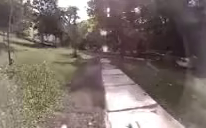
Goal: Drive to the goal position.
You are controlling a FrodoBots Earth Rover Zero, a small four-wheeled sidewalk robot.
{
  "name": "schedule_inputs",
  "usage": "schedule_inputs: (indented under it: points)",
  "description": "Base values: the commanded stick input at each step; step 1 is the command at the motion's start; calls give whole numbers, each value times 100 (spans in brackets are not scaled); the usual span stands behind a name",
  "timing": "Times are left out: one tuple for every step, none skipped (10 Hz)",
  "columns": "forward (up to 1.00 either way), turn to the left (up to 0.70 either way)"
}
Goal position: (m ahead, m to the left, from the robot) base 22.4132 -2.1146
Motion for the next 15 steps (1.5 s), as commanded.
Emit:
schedule_inputs:
  points:
    - [85,-21]
    - [85,-34]
    - [85,-34]
    - [85,-34]
    - [85,-10]
    - [85,0]
    - [85,0]
    - [85,0]
    - [85,0]
    - [85,0]
    - [85,0]
    - [85,0]
    - [85,7]
    - [85,25]
    - [85,32]
